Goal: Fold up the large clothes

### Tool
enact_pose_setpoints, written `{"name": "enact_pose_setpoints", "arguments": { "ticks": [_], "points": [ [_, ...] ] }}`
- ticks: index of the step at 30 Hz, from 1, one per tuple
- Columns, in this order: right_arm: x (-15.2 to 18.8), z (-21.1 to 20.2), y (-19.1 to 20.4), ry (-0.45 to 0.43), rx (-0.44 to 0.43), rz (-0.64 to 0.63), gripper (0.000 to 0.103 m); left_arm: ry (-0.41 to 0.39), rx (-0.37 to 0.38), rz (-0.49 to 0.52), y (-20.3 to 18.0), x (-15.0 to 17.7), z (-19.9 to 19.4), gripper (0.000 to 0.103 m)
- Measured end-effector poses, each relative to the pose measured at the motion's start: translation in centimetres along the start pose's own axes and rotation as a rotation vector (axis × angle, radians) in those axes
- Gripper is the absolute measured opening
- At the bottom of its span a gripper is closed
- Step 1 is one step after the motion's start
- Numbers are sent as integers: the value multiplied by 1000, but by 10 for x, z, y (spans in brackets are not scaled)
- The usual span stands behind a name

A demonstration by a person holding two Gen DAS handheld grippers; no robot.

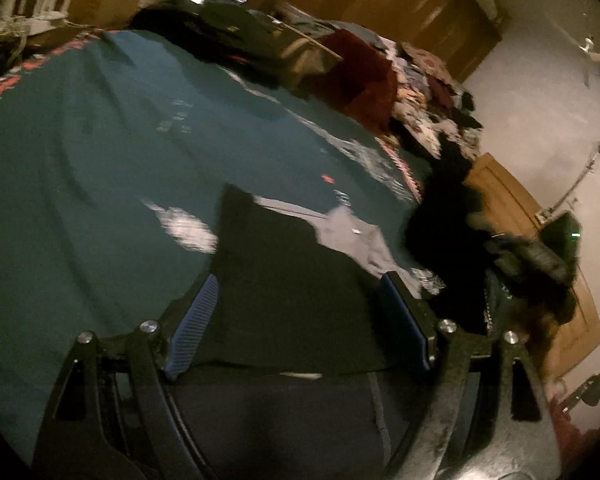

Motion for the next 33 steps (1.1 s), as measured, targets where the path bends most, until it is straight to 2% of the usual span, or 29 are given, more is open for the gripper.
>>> {"name": "enact_pose_setpoints", "arguments": {
  "ticks": [3,4,5,6,8,9,11,13,15,18,21,22,23,27,29,33],
  "points": [
    [77,73,41,133,-51,-77,16,3,-33,-27,25,2,-3,83],
    [110,99,54,202,-84,-98,16,8,-40,-32,30,4,-2,83],
    [130,112,59,247,-102,-110,16,14,-43,-38,34,7,0,83],
    [155,130,61,295,-84,-146,21,22,-45,-47,37,11,3,83],
    [189,147,60,385,-86,-163,21,45,-37,-49,37,18,10,83],
    [195,148,58,401,-76,-157,23,60,-27,-41,33,22,15,83],
    [186,127,53,374,-101,-137,24,97,4,-21,20,30,30,83],
    [170,100,43,328,-101,-132,36,126,37,-10,9,35,42,83],
    [143,62,10,275,-55,-133,40,149,62,-13,1,41,54,83],
    [116,3,-59,226,98,-145,40,167,92,-7,-14,44,72,83],
    [110,-52,-141,237,265,-99,41,181,135,-14,-34,44,88,83],
    [113,-68,-168,242,321,-65,41,190,118,-14,-36,45,94,83],
    [115,-78,-182,247,341,-41,41,186,92,-22,-36,44,99,83],
    [125,-97,-200,250,335,13,41,133,70,-33,-34,39,88,83],
    [131,-95,-202,258,325,21,41,127,35,-28,-25,42,80,83],
    [133,-105,-208,257,319,30,41,155,-9,-114,4,57,69,83]
  ]
}}
Point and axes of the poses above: each gripper's, at about its wrist camera, not at the fingertips, and z roughly the way its jaws point, y to its left, x to its underside, the point moved 10 cm from there along z, roughly the way its jaws point, and after that the axes turned 12 degrees about -y, right-handed, at the moved point
